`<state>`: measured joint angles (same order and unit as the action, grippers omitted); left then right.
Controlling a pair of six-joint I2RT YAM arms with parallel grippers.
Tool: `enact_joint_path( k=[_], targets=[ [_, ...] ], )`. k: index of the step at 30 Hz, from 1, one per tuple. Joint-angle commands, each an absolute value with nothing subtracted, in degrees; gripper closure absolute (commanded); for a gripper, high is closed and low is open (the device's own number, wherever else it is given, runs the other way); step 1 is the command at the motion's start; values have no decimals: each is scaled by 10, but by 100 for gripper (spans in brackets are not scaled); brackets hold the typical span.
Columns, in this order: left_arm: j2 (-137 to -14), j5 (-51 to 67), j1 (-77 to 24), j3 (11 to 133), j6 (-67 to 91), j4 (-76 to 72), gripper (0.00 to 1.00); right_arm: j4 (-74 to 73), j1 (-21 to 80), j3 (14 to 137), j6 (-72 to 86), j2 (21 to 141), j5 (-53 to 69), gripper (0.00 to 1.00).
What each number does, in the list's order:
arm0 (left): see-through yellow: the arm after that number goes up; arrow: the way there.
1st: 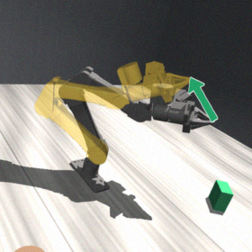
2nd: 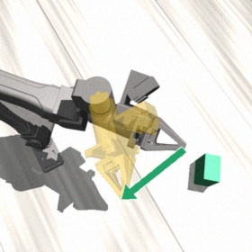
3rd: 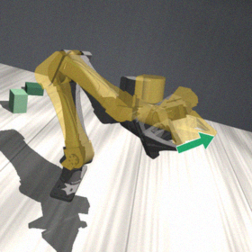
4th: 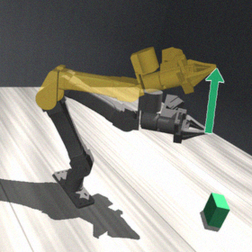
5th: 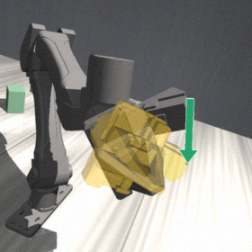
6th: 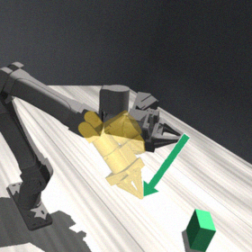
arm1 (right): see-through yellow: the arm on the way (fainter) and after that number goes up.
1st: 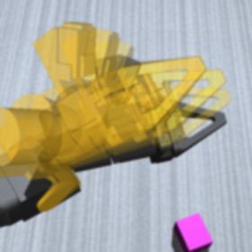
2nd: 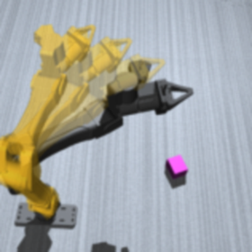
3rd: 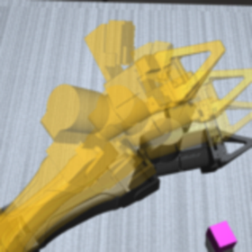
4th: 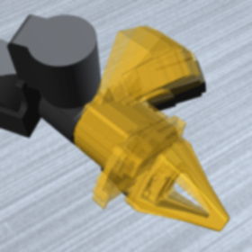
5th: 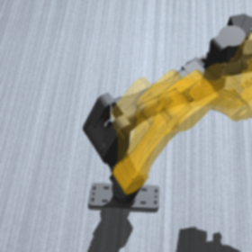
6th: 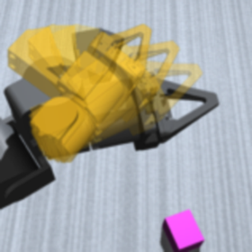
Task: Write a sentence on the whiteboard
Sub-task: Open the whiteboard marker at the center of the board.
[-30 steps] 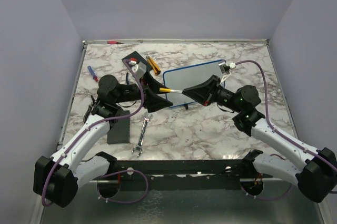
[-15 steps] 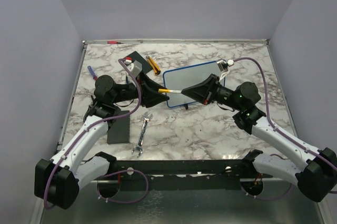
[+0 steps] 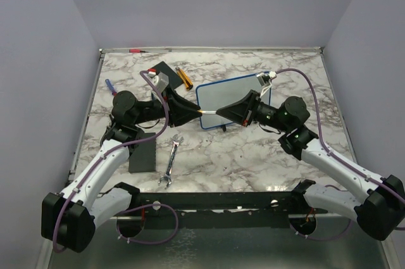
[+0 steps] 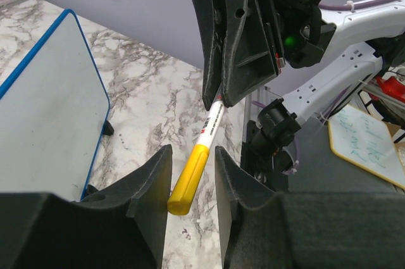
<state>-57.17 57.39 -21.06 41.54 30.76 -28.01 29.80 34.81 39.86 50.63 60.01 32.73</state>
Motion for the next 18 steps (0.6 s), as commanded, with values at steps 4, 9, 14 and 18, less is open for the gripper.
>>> enact_joint_path(
  k=[4,9,14,18],
  targets=[
    [-559,575,-210,409,304,-293,68,278,348,417,508,608,330,99],
    [-562,579,-209,410,305,-293,65,282,347,417,511,608,331,99],
    [-567,582,-209,410,307,-293,62,282,348,417,512,608,334,100],
    [-570,585,-209,409,307,-293,61,283,347,417,512,606,334,99]
  ],
)
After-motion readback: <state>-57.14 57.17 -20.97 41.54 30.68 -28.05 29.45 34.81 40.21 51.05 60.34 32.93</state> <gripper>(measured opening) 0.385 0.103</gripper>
